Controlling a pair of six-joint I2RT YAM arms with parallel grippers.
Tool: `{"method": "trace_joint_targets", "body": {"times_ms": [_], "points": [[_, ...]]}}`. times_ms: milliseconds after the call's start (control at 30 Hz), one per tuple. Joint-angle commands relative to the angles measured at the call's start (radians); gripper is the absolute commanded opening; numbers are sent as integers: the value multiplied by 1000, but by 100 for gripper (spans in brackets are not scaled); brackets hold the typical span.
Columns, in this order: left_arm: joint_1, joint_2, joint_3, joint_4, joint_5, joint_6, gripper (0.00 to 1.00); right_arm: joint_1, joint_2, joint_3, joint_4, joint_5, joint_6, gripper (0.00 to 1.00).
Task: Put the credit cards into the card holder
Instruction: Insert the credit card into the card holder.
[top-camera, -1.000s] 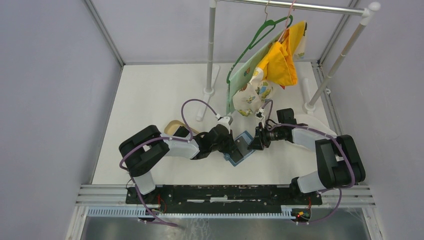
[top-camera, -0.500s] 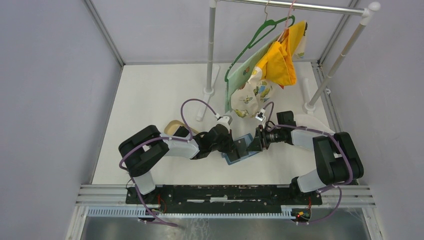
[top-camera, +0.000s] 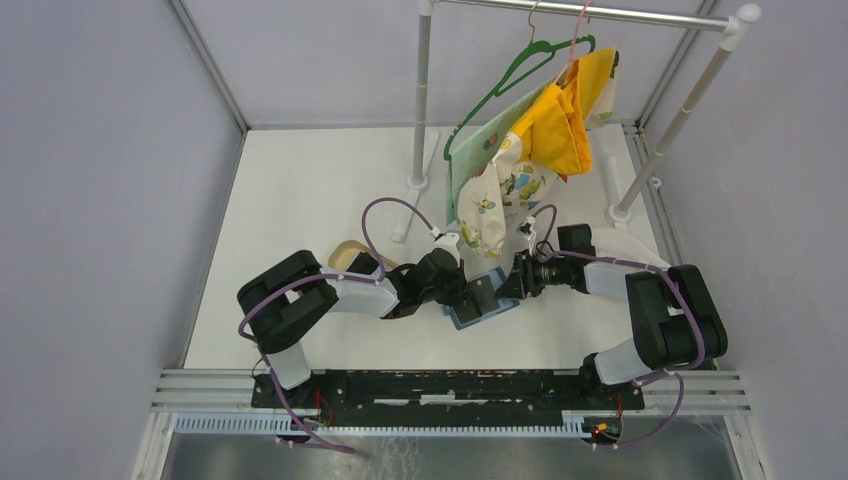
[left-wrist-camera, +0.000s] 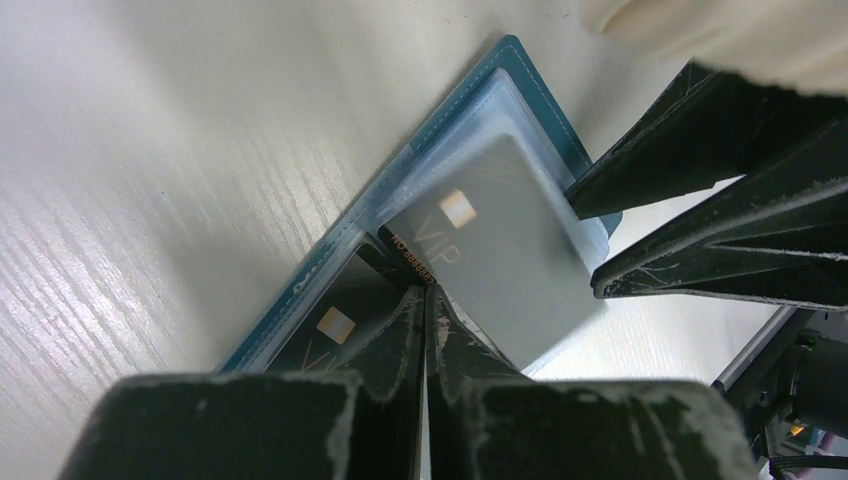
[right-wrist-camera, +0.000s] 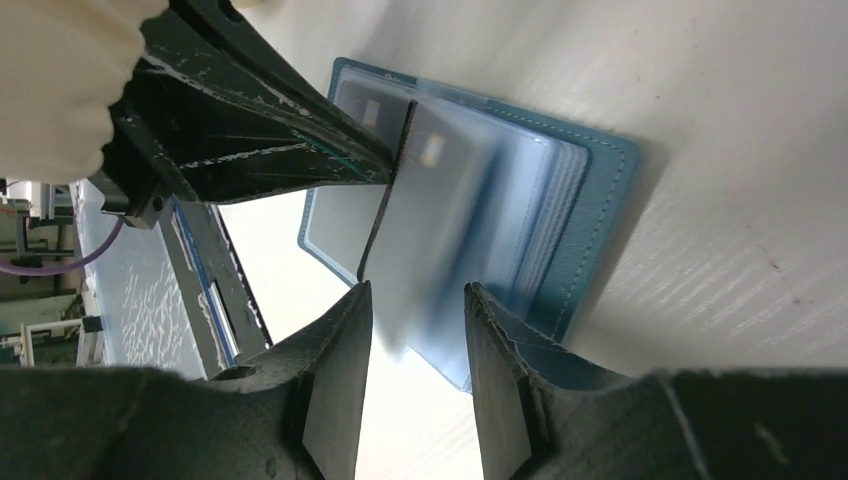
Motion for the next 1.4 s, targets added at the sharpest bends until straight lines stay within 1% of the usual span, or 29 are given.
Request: {"method": "trace_joint_targets", "body": {"times_ms": [0, 167, 433, 533, 633, 700, 800, 833, 1067, 1167, 1267, 1367], "points": [[-5, -11, 4, -8, 3, 45, 3, -9, -2, -3, 42, 45, 28, 45], [-4, -6, 5, -8, 7, 45, 2, -10, 12, -6, 44, 41, 37, 45], [-5, -6, 8, -4, 16, 45, 2, -7, 26, -19, 109, -101, 102, 41], [-5, -8, 6, 8, 27, 39, 2, 8, 27, -23, 126, -125, 115, 40], [-3, -11, 3, 27, 46, 31, 3, 33, 28, -22, 130, -128, 116, 39], [-3, -16, -1, 39, 60, 25, 5, 42, 33, -19, 130, -117, 114, 37], [-3, -31, -8, 54, 71, 18, 9, 41, 47, -11, 104, -87, 91, 28], [-2, -37, -10, 58, 71, 16, 10, 41, 52, -5, 95, -83, 84, 27], [3, -94, -37, 53, 71, 18, 15, 38, 55, 21, 51, -56, 44, 23], [3, -113, -36, 17, 59, 29, 13, 39, 50, 25, 47, -54, 41, 22], [3, -114, -23, -32, 44, 45, 6, 39, 49, 29, 44, -57, 36, 21], [3, -98, -6, -59, 45, 54, 3, 39, 49, 36, 36, -60, 27, 21]]}}
